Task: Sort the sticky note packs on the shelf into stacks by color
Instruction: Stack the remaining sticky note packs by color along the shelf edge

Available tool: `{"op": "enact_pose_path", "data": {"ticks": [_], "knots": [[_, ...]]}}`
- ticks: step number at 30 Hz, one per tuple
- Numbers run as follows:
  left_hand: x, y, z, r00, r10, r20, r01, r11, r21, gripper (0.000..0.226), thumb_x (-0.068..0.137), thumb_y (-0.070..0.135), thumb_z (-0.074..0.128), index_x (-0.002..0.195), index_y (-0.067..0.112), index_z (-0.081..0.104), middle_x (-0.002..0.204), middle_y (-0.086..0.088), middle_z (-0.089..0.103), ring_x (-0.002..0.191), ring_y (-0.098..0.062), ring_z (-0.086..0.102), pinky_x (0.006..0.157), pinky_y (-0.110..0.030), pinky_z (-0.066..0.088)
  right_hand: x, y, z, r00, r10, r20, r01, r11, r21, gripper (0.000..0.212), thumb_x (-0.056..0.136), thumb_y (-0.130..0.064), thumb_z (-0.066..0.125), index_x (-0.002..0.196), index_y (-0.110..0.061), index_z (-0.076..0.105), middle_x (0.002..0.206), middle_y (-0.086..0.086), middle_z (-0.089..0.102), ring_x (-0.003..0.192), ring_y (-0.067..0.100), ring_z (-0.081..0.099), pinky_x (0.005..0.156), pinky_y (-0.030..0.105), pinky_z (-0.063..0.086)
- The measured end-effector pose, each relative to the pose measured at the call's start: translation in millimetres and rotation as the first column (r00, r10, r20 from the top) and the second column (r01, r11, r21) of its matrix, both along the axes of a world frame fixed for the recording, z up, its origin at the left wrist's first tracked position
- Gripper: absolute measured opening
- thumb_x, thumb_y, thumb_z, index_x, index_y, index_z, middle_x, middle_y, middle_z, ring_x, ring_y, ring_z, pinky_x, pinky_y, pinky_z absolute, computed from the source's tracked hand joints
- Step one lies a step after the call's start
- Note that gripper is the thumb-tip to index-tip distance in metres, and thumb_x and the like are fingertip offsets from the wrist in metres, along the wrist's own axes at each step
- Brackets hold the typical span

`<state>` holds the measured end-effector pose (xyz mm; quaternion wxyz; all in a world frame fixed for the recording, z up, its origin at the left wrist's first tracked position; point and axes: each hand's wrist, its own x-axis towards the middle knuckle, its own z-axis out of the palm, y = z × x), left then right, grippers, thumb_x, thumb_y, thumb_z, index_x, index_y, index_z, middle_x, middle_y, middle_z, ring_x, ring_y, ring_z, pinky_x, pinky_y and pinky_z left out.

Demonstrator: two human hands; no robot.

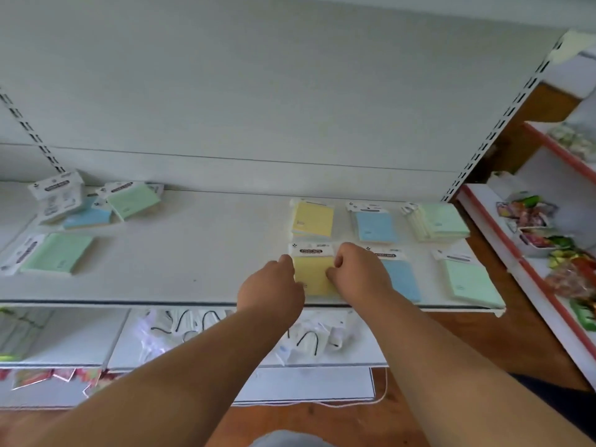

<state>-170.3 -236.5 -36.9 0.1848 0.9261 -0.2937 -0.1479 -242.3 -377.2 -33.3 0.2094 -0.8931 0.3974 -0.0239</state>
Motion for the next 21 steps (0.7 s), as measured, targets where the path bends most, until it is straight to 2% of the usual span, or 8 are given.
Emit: {"op": "enact_pose_path", "data": {"ticks": [4, 8, 13, 16, 18, 21], "knots": [[8.4, 23.6, -3.6, 0.998, 0.063, 0.004, -0.062, 0.996, -0.063, 0.026, 0.092, 0.038, 0.048, 0.115, 0.025, 0.051, 0.106, 0.005, 0.061, 0.089, -0.021, 0.062, 0.074, -0.033, 0.051, 16.7, 17.3, 3.1, 0.994, 0.053, 0.097, -0.052, 0.999, -0.016, 0.012, 0.086, -0.032, 0.059, 0.088, -0.021, 0.057, 0.084, -0.002, 0.063, 0.08, 0.022, 0.057, 0.063, 0.029, 0.043], [29.5, 60.9, -9.9, 0.991, 0.137, -0.004, -0.136, 0.986, -0.095, 0.024, 0.091, 0.039, 0.049, 0.113, 0.028, 0.051, 0.105, 0.009, 0.061, 0.087, -0.017, 0.062, 0.076, -0.033, 0.052, 48.5, 56.5, 1.6, 0.979, 0.167, 0.121, -0.171, 0.985, 0.03, 0.015, 0.086, -0.037, 0.059, 0.083, -0.023, 0.056, 0.081, -0.004, 0.063, 0.078, 0.02, 0.059, 0.066, 0.031, 0.048], [88.3, 126.9, -9.7, 0.967, 0.255, -0.002, -0.253, 0.959, -0.124, 0.025, 0.089, 0.038, 0.049, 0.112, 0.028, 0.053, 0.107, 0.007, 0.062, 0.091, -0.018, 0.061, 0.077, -0.031, 0.049, 112.8, 117.7, 4.9, 0.947, 0.271, 0.171, -0.285, 0.956, 0.069, 0.016, 0.084, -0.04, 0.061, 0.081, -0.024, 0.058, 0.076, -0.007, 0.062, 0.075, 0.017, 0.059, 0.067, 0.031, 0.05], [135.3, 177.6, -6.8, 0.952, 0.304, 0.034, -0.297, 0.945, -0.139, 0.026, 0.089, 0.037, 0.052, 0.113, 0.027, 0.054, 0.112, 0.005, 0.059, 0.093, -0.02, 0.061, 0.077, -0.032, 0.049, 162.6, 166.8, 3.6, 0.934, 0.314, 0.171, -0.334, 0.937, 0.103, 0.017, 0.085, -0.041, 0.061, 0.082, -0.025, 0.058, 0.076, -0.008, 0.061, 0.075, 0.015, 0.058, 0.065, 0.028, 0.045], [168.3, 214.0, -2.8, 0.927, 0.368, 0.068, -0.353, 0.92, -0.169, 0.032, 0.089, 0.036, 0.055, 0.119, 0.024, 0.053, 0.123, 0.002, 0.051, 0.096, -0.024, 0.061, 0.076, -0.032, 0.047, 198.8, 203.4, -1.0, 0.925, 0.338, 0.175, -0.366, 0.915, 0.169, 0.016, 0.085, -0.041, 0.062, 0.086, -0.026, 0.059, 0.08, -0.009, 0.061, 0.078, 0.015, 0.059, 0.069, 0.027, 0.046], [212.1, 260.6, -0.9, 0.873, 0.487, 0.019, -0.478, 0.863, -0.164, 0.043, 0.089, 0.033, 0.056, 0.129, 0.018, 0.049, 0.134, -0.005, 0.041, 0.104, -0.032, 0.06, 0.08, -0.035, 0.044, 248.3, 250.0, -7.0, 0.932, 0.307, 0.194, -0.355, 0.88, 0.317, 0.027, 0.087, -0.039, 0.06, 0.11, -0.024, 0.06, 0.104, -0.005, 0.061, 0.078, 0.017, 0.063, 0.081, 0.029, 0.049]]}}
